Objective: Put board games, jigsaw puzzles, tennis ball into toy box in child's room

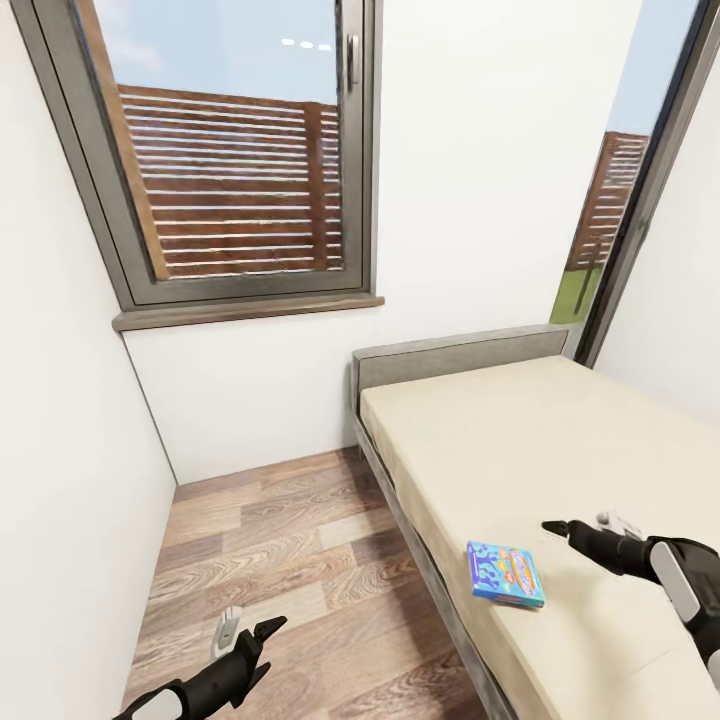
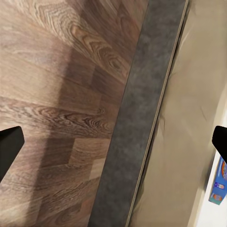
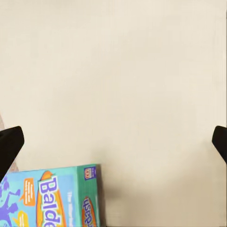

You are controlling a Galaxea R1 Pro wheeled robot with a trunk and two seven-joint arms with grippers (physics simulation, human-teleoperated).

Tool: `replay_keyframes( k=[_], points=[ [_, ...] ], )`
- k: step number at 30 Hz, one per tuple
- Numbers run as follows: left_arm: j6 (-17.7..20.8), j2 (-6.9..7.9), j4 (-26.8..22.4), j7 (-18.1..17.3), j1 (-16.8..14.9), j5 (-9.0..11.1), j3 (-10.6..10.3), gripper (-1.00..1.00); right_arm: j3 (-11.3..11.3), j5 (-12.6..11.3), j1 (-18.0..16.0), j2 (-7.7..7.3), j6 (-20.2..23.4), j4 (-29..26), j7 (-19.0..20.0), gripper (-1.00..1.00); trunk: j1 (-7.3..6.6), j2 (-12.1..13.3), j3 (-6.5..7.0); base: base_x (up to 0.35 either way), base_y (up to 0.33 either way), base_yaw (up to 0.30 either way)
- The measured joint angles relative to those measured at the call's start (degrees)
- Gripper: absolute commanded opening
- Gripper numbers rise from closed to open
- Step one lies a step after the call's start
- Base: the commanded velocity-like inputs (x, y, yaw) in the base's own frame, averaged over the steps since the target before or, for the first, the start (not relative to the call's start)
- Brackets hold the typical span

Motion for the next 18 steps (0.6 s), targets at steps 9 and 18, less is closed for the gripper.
replay_keyframes(
  k=[9,18],
  points=[
    [-0.1,-0.73,-0.1,-0.1,0.0,0.0,0.0,1.00,-1.9,0.1,0.0,-1.87,-3.3,-1.1,0.1,1.00,0.00,0.0,0.00,0.000,0.000,0.000],
    [-0.1,-1.13,-0.1,0.0,0.0,-0.1,0.0,1.00,-2.3,0.2,0.0,-2.24,-4.7,-3.5,0.2,1.00,0.00,0.0,0.00,0.000,0.000,0.000]
  ],
)
